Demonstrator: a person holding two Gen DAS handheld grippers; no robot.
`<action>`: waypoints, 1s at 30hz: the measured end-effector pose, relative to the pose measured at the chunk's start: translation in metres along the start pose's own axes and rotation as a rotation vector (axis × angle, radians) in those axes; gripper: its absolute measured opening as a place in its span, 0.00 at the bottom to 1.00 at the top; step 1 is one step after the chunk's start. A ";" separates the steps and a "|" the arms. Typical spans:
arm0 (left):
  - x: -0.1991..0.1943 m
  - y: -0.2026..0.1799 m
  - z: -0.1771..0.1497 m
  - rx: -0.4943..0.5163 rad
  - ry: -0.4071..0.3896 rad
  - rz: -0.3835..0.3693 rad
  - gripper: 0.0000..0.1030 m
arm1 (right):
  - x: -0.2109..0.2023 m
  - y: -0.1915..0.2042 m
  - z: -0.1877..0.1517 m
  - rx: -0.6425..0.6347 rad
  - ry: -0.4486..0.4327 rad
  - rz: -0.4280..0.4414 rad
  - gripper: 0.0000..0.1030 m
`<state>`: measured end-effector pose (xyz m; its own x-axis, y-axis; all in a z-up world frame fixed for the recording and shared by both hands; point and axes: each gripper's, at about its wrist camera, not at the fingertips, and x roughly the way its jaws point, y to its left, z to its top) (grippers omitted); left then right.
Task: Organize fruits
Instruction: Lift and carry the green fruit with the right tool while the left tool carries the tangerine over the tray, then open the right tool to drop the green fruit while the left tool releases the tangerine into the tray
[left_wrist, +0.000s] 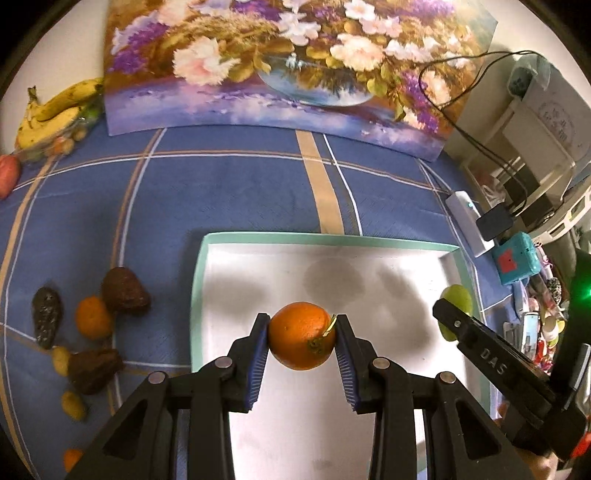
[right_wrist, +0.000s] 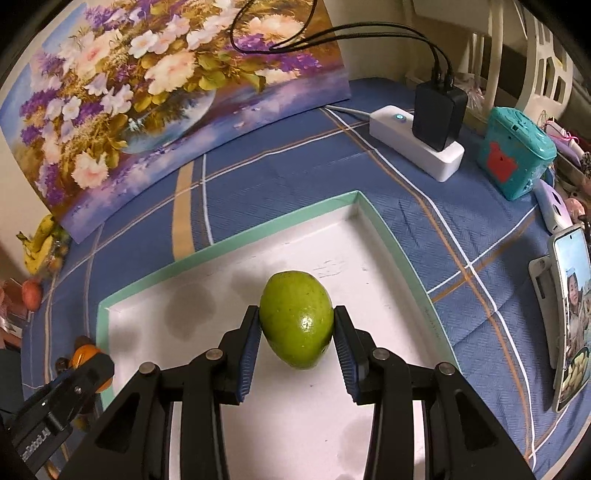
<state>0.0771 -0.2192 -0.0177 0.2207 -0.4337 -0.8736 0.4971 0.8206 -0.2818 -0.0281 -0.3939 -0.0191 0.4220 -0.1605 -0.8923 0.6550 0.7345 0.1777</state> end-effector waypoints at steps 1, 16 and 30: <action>0.004 0.000 0.001 0.000 0.004 0.004 0.36 | 0.000 0.000 0.000 0.000 0.002 -0.006 0.40; 0.035 0.015 -0.010 -0.033 0.060 0.040 0.36 | 0.017 -0.004 -0.009 0.016 0.066 -0.045 0.40; 0.034 0.019 -0.008 -0.067 0.078 0.040 0.36 | 0.022 -0.001 -0.011 -0.016 0.066 -0.081 0.40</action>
<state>0.0873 -0.2153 -0.0564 0.1721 -0.3723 -0.9120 0.4312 0.8609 -0.2701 -0.0263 -0.3910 -0.0432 0.3258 -0.1761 -0.9289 0.6750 0.7312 0.0982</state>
